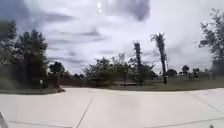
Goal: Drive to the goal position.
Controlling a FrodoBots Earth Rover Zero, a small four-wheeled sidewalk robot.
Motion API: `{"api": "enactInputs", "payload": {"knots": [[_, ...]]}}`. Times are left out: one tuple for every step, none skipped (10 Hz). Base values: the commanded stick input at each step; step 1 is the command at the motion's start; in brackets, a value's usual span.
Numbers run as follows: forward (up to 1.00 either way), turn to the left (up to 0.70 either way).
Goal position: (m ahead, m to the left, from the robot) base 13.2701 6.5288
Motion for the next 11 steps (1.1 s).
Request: {"api": "enactInputs", "payload": {"knots": [[0.85,0.00],[0.85,0.00],[0.85,0.00],[0.85,0.00],[0.85,0.00],[0.85,0.08],[0.85,0.20],[0.85,0.34],[0.85,0.34],[0.85,0.34],[0.85,0.34]]}}
